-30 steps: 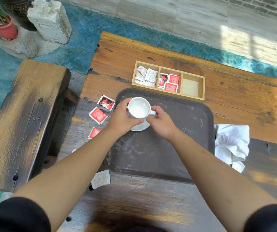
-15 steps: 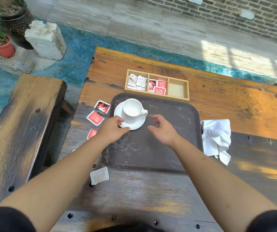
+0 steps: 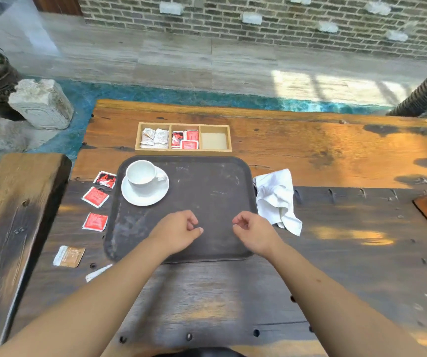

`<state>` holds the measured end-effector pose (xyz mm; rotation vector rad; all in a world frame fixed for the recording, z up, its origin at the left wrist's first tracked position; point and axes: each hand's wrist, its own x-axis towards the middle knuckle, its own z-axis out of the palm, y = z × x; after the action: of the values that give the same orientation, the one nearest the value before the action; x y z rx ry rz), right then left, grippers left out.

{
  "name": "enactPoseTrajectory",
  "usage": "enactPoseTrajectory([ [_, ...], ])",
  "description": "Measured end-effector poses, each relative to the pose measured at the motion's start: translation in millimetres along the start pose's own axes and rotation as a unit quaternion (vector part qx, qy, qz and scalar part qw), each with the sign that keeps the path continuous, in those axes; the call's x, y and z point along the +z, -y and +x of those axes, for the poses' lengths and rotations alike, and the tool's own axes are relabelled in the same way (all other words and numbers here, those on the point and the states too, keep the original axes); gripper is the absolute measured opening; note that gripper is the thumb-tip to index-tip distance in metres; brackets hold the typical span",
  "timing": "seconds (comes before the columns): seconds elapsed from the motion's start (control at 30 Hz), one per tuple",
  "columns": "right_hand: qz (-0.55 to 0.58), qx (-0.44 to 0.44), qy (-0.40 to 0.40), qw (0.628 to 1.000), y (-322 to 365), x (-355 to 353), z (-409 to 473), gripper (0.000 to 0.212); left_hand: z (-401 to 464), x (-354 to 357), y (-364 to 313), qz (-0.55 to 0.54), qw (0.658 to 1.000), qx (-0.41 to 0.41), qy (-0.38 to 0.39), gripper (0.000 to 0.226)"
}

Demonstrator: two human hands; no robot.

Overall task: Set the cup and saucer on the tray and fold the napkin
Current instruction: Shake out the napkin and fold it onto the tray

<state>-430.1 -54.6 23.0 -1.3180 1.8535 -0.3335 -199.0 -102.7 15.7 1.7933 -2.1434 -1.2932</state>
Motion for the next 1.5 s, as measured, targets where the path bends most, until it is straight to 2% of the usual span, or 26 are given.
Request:
enactPoseTrajectory([
  [0.2, 0.024, 0.054, -0.048, 0.997, -76.4, -54.0, -5.7, 0.005, 28.7, 66.0, -83.9, 0.049, 0.997, 0.048, 0.019, 0.021],
  [0.43, 0.023, 0.067, -0.062, 0.996, -124.4, -88.3, 6.8, 0.004, 83.6, 103.1, -156.2, 0.109, 0.99, 0.075, -0.045, 0.041],
  [0.5, 0.022, 0.068, -0.062, 0.996, -130.6, -92.7, 12.2, 0.009, 95.5, 108.5, -166.6, 0.137, 0.986, 0.073, -0.052, 0.042],
  [0.67, 0.03, 0.054, -0.059, 0.996, -129.3, -99.5, 25.8, 0.02, 111.4, 112.7, -182.3, 0.169, 0.979, 0.071, -0.092, 0.021],
  [0.77, 0.023, 0.047, -0.063, 0.997, -120.2, -104.7, 36.1, 0.027, 115.2, 110.7, -186.3, 0.217, 0.968, 0.087, -0.093, 0.023],
  [0.87, 0.016, 0.052, -0.058, 0.997, -112.8, -103.1, 39.2, 0.033, 115.1, 112.6, -180.6, 0.274, 0.956, 0.085, -0.055, 0.038],
  [0.93, 0.002, 0.053, -0.06, 0.997, -109.9, -101.5, 39.6, 0.033, 114.5, 114.3, -178.0, 0.287, 0.952, 0.093, -0.059, 0.03],
  [1.1, -0.027, 0.047, -0.075, 0.996, -99.4, -100.9, 45.8, 0.031, 111.0, 111.4, -179.7, 0.271, 0.944, 0.164, -0.091, 0.022],
  [1.3, -0.059, 0.02, -0.128, 0.99, -87.4, -105.0, 41.0, 0.037, 90.2, 93.2, -190.5, 0.144, 0.958, 0.221, -0.11, 0.011],
  [1.5, -0.097, -0.05, -0.169, 0.98, -70.9, -127.7, 32.6, 0.012, 69.1, 61.9, -196.5, 0.047, 0.966, 0.214, -0.139, 0.009],
])
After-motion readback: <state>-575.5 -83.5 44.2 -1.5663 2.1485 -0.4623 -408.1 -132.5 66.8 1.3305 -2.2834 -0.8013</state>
